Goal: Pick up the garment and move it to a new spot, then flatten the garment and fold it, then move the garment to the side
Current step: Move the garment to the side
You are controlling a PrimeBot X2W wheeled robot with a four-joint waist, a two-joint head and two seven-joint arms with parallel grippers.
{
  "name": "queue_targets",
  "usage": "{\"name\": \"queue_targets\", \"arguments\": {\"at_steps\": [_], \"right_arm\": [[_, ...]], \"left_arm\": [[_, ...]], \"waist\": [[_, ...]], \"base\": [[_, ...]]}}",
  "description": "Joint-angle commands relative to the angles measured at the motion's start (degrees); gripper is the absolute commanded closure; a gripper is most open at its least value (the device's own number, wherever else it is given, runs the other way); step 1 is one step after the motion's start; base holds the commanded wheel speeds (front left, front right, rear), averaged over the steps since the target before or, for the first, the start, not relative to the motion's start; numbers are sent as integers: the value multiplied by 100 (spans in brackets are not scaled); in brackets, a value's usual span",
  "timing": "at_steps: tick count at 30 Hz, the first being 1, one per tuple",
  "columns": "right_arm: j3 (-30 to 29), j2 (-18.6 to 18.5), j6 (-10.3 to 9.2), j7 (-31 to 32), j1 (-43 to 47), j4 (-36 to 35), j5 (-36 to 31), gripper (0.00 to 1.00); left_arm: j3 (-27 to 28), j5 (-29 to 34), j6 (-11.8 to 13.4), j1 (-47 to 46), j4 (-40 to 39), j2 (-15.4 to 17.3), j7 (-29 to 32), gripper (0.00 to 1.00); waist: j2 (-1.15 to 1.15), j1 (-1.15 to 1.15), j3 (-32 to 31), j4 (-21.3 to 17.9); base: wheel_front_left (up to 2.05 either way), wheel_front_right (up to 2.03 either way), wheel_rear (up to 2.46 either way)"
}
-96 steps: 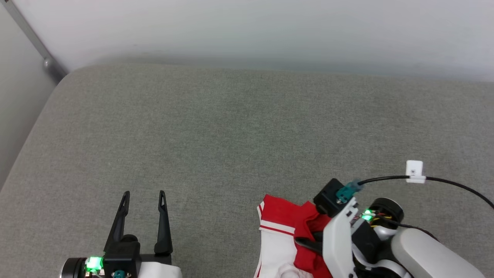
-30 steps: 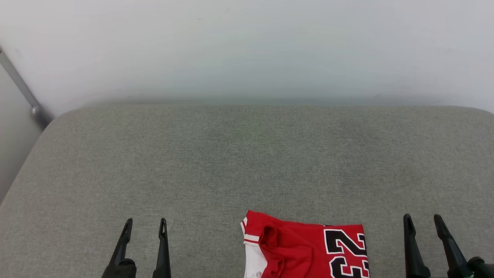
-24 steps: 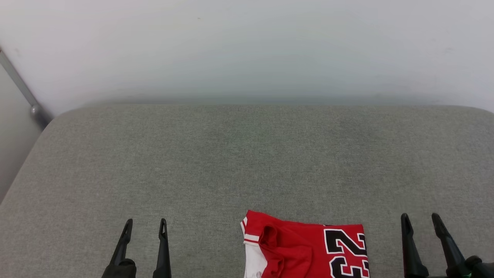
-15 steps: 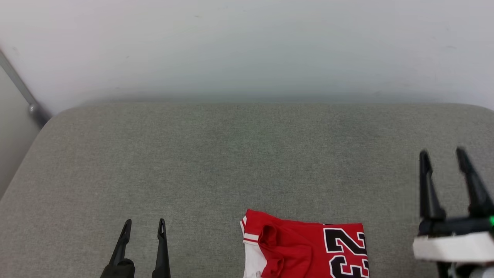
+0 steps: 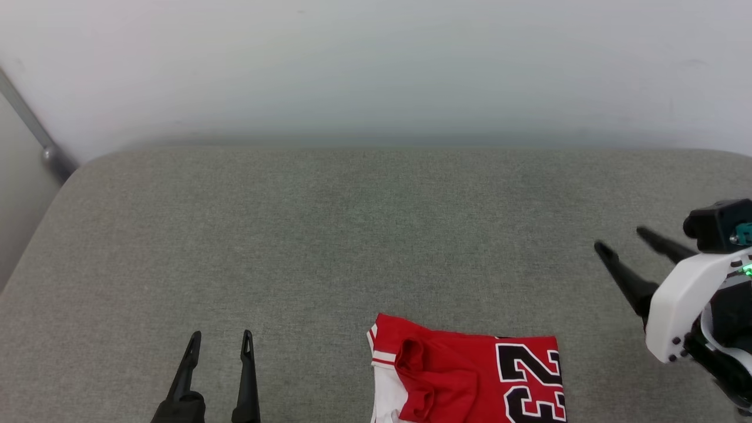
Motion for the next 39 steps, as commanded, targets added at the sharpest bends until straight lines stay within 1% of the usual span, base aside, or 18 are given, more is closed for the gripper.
{"name": "queue_targets", "arguments": {"at_steps": [1, 4, 5, 6, 9, 12, 16, 19, 27, 31, 32, 33, 34, 35, 39], "right_arm": [[137, -250, -7, 548, 30, 18, 488, 0], [369, -605, -6, 1592, 223, 7, 1497, 0], [398, -741, -6, 1839, 268, -19, 1734, 0], [441, -798, -6, 2069, 351, -17, 2025, 0], [477, -880, -6, 2589, 612, 25, 2708, 0], [469, -895, -6, 2852, 793, 71, 3134, 0], [484, -753, -6, 2877, 910, 191, 3456, 0], [621, -682, -6, 2841, 918, 286, 3582, 0], [1210, -528, -6, 2684, 807, 556, 3761, 0], [1478, -549, -7, 2550, 765, 663, 3752, 0], [1537, -560, -8, 2507, 739, 688, 3732, 8], [1578, -574, -8, 2428, 711, 703, 3714, 95], [1578, -574, -8, 2428, 711, 703, 3714, 95], [1626, -604, -8, 2377, 688, 709, 3697, 100], [1784, -774, -8, 2170, 574, 710, 3702, 100]], "left_arm": [[14, 14, -14, -89, -9, -1, -40, 0], [35, 7, -30, -141, -29, -6, -40, 0], [35, 2, -37, -171, -29, -9, -40, 0], [29, 1, -48, -204, -20, -11, -40, 0], [-7, 25, -86, -277, -1, -13, -40, 0], [-26, 44, -105, -396, -29, -19, -40, 0], [-48, 58, -127, -586, -38, -23, -40, 0], [-80, 71, -163, -731, -28, -27, -40, 0], [-101, 94, -196, -1014, 4, -31, -40, 0], [-120, 86, -179, -1057, 3, -35, -40, 0], [-123, 82, -170, -1065, 6, -35, -40, 0], [-129, 75, -165, -1070, 15, -37, -40, 0], [-129, 75, -165, -1070, 15, -37, -40, 0], [-134, 67, -160, -1077, 23, -38, -40, 0], [-138, 31, -120, -1053, 53, -42, -40, 0]], "waist": [[0, 0, 61, 13], [0, 0, 189, 35], [0, 0, 237, 45], [0, 0, 282, 59], [0, 0, 437, 99], [0, 0, 628, 147], [0, 0, 882, 236], [0, 0, 1047, 310], [0, 0, 1393, 487], [0, 0, 1470, 543], [0, 0, 1480, 553], [0, 0, 1486, 563], [0, 0, 1486, 563], [0, 0, 1486, 573], [0, 0, 1420, 581]], "base": [[0, 0, 0], [0, 0, 0], [0, 0, 0], [0, 0, 0], [0, 0, 0], [0, 0, 0], [0, 0, 0], [0, 0, 0], [0, 0, 0], [0, 0, 0], [0, 0, 0], [0, 0, 0], [0, 0, 0], [0, 0, 0], [0, 0, 0]]}}
